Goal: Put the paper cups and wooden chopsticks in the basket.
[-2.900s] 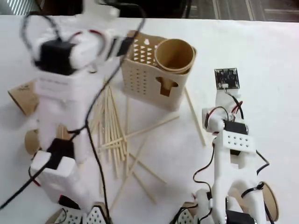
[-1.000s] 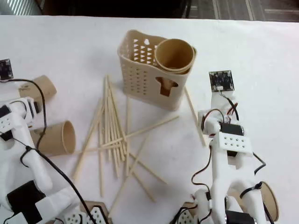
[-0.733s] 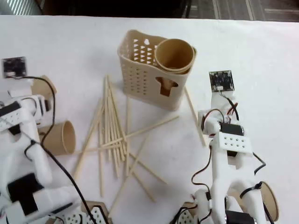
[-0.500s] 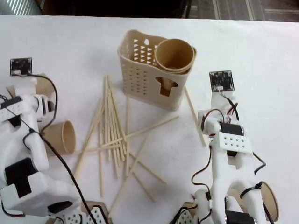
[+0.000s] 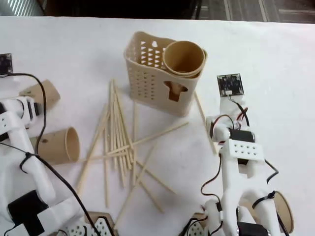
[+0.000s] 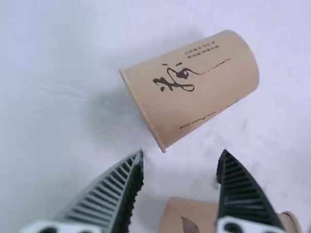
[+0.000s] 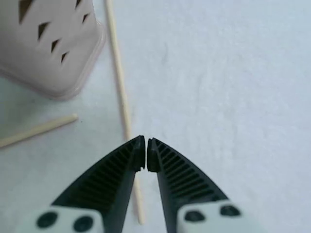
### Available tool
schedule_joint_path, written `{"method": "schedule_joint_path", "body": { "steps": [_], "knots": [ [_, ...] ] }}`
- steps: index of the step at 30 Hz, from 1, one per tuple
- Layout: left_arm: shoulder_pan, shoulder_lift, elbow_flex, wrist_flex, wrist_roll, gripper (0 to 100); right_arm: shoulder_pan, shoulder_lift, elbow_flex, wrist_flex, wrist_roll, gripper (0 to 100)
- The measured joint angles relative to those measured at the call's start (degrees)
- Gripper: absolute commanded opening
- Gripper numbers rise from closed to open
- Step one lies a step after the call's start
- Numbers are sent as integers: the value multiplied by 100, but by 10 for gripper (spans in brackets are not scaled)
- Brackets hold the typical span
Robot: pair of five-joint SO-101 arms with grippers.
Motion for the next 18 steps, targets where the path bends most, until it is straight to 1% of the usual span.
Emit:
{"method": "schedule_joint_path", "body": {
  "steps": [2, 6, 11, 14, 18],
  "knots": [
    [-18, 167, 0, -132, 0, 248, 9, 0, 0, 0, 0, 25],
    [-35, 958, -123, -501, 0, 247, -9, 0, 0, 0, 0, 25],
    [-35, 2031, -738, -738, 0, 245, 0, 0, 0, 0, 0, 25],
    [-35, 2593, -1187, -738, -167, 240, -9, 0, 0, 0, 0, 25],
    [158, 2963, -1433, -738, -378, 160, 0, 0, 0, 0, 0, 25]
  ]
}}
